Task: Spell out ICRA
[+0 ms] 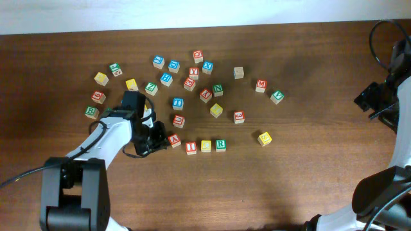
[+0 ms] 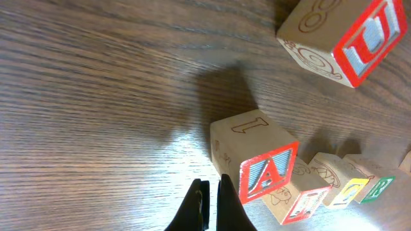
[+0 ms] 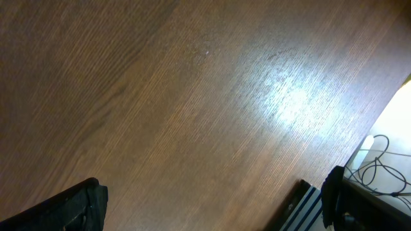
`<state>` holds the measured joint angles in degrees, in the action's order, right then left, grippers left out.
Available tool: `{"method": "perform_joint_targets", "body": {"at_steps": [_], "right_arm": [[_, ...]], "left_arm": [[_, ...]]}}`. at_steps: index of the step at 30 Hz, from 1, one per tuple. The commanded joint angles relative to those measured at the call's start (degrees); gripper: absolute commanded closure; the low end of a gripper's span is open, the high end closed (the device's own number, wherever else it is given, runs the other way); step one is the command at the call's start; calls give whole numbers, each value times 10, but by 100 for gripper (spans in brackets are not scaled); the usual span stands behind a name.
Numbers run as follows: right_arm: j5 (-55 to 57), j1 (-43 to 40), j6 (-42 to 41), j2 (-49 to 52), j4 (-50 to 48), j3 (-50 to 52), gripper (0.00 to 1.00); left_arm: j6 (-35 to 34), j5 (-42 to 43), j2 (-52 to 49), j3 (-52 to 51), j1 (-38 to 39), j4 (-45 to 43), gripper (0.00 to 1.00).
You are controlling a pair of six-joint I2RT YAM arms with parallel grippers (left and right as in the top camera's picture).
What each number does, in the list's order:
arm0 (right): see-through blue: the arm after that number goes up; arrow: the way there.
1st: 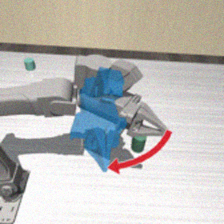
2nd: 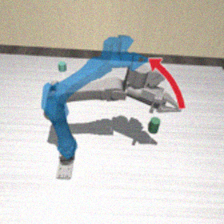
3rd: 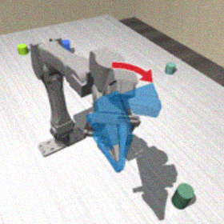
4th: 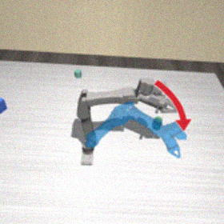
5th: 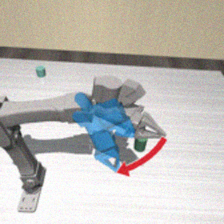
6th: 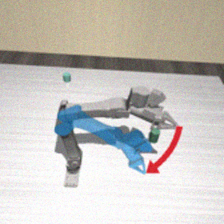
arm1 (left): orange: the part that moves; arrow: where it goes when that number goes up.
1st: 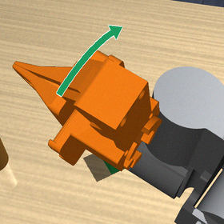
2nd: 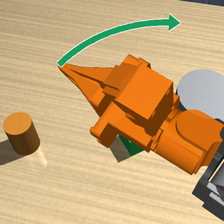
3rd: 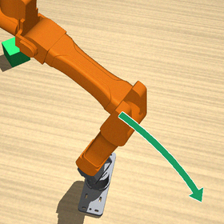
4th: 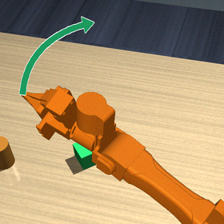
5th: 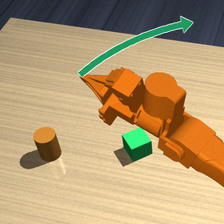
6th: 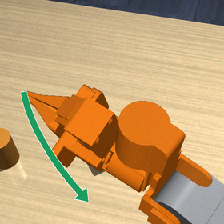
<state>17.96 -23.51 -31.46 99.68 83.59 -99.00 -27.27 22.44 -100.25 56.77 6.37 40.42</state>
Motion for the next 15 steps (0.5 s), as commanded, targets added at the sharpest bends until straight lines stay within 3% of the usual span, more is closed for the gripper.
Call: {"method": "perform_joint_targets", "body": {"at_steps": [1, 5, 9, 10, 11, 12, 15], "right_arm": [[2, -2, -3, -6, 0, -5, 2], [2, -1, -3, -6, 0, -5, 2], [1, -1, -4, -6, 0, -5, 2], [-23, -2, -5, -6, -22, -5, 2], [-65, -2, -5, -6, -44, -5, 1], [-112, -1, -5, -5, -50, -5, 2], [-366, -1, 5, -5, -19, -5, 2]], "left_arm": [[5, -23, 23, 34, -39, 53, 100], [7, -88, 120, 38, -54, 93, 100], [-46, -195, 194, 38, -68, 111, 97], [-46, -195, 203, 38, -82, 116, 67], [-46, -195, 204, 38, -90, 123, 57], [-46, -198, 204, 38, -102, 138, 4], [-46, -224, 204, 38, -132, 165, 1]]}}
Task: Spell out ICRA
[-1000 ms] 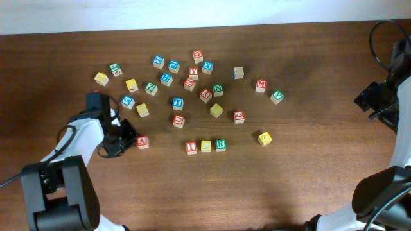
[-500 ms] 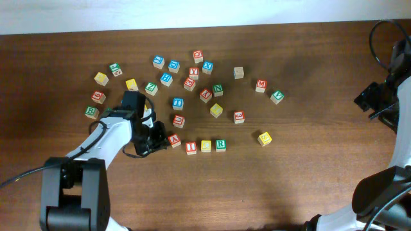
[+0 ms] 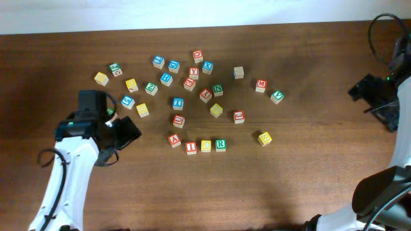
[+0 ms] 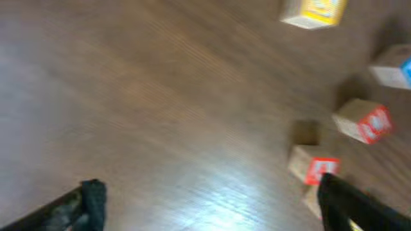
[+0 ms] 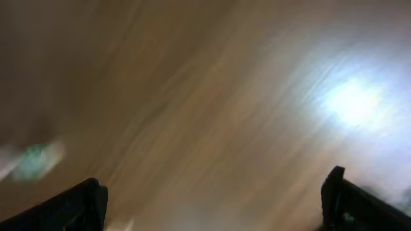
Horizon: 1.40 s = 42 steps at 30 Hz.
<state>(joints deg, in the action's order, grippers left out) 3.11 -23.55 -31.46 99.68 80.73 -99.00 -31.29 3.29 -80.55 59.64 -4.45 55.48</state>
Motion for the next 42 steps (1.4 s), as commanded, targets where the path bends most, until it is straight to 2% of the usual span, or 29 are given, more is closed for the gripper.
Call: {"method": "perform_joint_targets", "body": {"at_steps": [1, 2, 3, 4, 7, 9, 11, 17, 20, 23, 28, 29, 30, 31, 33, 36, 38, 40, 42], "right_arm": [[-289, 0, 20, -5, 20, -5, 2], [-377, 11, 74, -4, 13, -5, 2], [-437, 39, 166, -4, -7, -5, 2], [-425, 79, 196, -2, -16, -5, 2], [-322, 218, 199, 15, -54, -5, 2], [-275, 297, 199, 30, -98, -5, 2], [-248, 410, 199, 57, -138, -5, 2], [-174, 578, 199, 136, -168, -5, 2], [-174, 619, 199, 155, -199, -5, 2], [-176, 649, 190, 157, -283, -5, 2], [-174, 664, 153, 189, -339, -5, 1], [-167, 665, 143, 197, -341, -5, 4], [-159, 669, 140, 203, -341, -5, 16], [-159, 673, 132, 207, -341, -5, 24], [-151, 684, 120, 217, -341, -5, 25], [-71, 705, 49, 236, -337, -3, 25], [-69, 716, 48, 236, -343, -3, 26], [-56, 725, 48, 236, -347, -2, 32], [-5, 732, 35, 237, -347, 6, 32]], "left_arm": [[-8, -29, 7, 9, -34, 20, 1], [-24, -21, 7, 9, -49, 26, 1], [-27, -6, 7, 9, -63, 27, 1], [-27, 0, 7, 9, -72, 27, 1], [-26, -1, 7, 9, -77, 43, 0], [-26, -1, 7, 9, -77, 47, 1], [-26, -1, 7, 7, -77, 47, 1], [-26, -1, 7, 7, -77, 49, 1], [-26, -1, 7, 7, -77, 49, 1], [-26, -1, 7, 7, -77, 49, 1], [-26, -1, 7, 7, -77, 49, 1], [-26, -1, 7, 7, -77, 49, 1], [-26, -1, 7, 7, -77, 49, 1], [-26, -1, 7, 7, -77, 49, 1], [-26, -1, 7, 7, -77, 49, 1], [-26, -1, 7, 7, -77, 49, 1], [-26, -1, 7, 7, -77, 49, 1], [-26, -1, 7, 7, -77, 49, 1], [-26, -1, 7, 7, -77, 49, 1]]}}
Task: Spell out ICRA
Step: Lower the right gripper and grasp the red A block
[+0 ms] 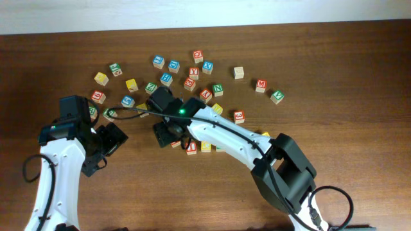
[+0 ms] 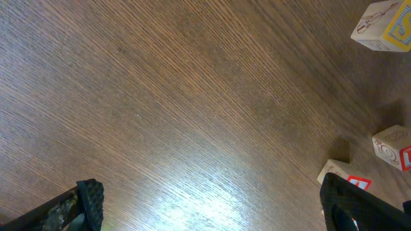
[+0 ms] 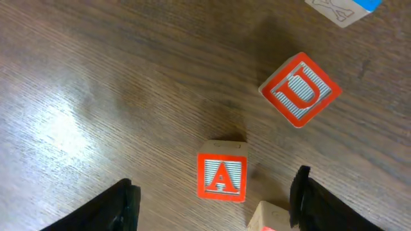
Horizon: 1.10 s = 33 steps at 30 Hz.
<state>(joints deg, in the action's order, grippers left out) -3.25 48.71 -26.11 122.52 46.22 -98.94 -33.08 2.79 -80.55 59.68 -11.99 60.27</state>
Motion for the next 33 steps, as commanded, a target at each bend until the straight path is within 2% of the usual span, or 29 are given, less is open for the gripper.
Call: {"method": "perform_joint_targets", "body": {"at_steps": [1, 11, 14, 17, 29, 33], "right_arm": [[63, 9, -19, 9, -4, 10, 33], [24, 13, -18, 44, -28, 17, 38], [25, 14, -18, 46, -28, 17, 49], [24, 15, -19, 47, -24, 17, 55], [39, 19, -18, 63, -21, 17, 55], [39, 19, -18, 63, -19, 17, 58]], "left_arm": [[-8, 4, 7, 7, -2, 1, 1], [-8, 4, 7, 7, -2, 1, 1], [-8, 4, 7, 7, -2, 1, 1], [-8, 4, 7, 7, -2, 1, 1], [-8, 4, 7, 7, -2, 0, 1], [-8, 4, 7, 7, -2, 1, 1]]}}
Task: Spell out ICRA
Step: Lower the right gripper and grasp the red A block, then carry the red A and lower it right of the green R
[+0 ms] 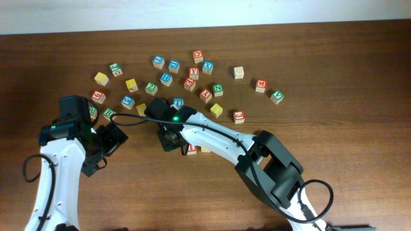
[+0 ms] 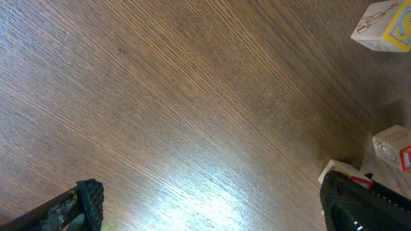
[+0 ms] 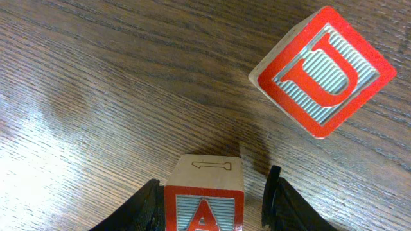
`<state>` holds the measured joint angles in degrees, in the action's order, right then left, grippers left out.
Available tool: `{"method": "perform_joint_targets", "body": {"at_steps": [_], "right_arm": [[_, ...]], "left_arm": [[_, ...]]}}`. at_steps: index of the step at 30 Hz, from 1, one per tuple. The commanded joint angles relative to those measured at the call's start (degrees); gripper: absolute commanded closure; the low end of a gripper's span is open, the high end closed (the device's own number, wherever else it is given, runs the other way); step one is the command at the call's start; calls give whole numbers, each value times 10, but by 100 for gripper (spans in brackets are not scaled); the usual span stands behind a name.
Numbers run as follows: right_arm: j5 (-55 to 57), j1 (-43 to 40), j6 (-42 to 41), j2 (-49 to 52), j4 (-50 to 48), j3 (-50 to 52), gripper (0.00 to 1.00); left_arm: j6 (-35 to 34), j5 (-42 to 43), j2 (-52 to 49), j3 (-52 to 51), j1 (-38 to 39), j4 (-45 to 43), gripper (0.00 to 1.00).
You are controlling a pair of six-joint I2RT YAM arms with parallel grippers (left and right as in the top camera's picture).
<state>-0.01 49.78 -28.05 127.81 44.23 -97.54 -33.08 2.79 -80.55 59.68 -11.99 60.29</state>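
The red A block [image 3: 204, 196] lies on the wood table between the fingers of my right gripper [image 3: 212, 208], which is open. Its left finger is close against the block and the right finger [image 3: 275, 199] stands a little apart from it. In the overhead view the right gripper [image 1: 168, 137] is at the left end of the row, where the red I block [image 1: 191, 149] and a yellow block [image 1: 205, 149] peek out under the arm. My left gripper [image 2: 212, 212] is wide open over bare wood, at the left [image 1: 108, 138].
A red U block [image 3: 322, 72] sits just beyond the A block. Several loose letter blocks are scattered across the back of the table, from the yellow one [image 1: 101, 78] to the green one [image 1: 277, 96]. A yellow and blue block [image 2: 384, 25] lies ahead of the left gripper.
My right gripper was above the A block with its fingers wide apart. Now it is lower, with narrower fingers on either side of the block. The left arm has not moved.
My left gripper was shut beside the A block at the row's left end, with the right arm far to the right. Then the left arm stood back at the left, open. The right arm then reached across over the A block, and now it straddles it.
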Motion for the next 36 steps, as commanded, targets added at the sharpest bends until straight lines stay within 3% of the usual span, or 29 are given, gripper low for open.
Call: {"method": "perform_joint_targets", "body": {"at_steps": [1, 10, 12, 17, 26, 32, 36], "right_arm": [[7, 8, 2, 10, 1, 3, 58], [7, 8, 2, 10, -1, 2, 60], [7, 8, 2, 10, -1, 2, 68], [7, 8, 2, 10, -1, 1, 73], [5, -21, 6, -13, 19, -2, 73], [7, -57, 12, -60, 64, -64, 73], [7, -123, 47, -122, 168, -120, 75]], "left_arm": [[-8, 4, 7, 7, -2, 0, 1], [-8, 4, 7, 7, -2, 0, 1], [-8, 4, 7, 7, -2, 0, 1], [-8, 4, 7, 7, -2, 0, 1], [-8, 4, 7, 7, -2, 0, 1], [-8, 4, 7, 7, -2, 0, 1], [-8, 4, 7, 7, -2, 0, 1]]}}
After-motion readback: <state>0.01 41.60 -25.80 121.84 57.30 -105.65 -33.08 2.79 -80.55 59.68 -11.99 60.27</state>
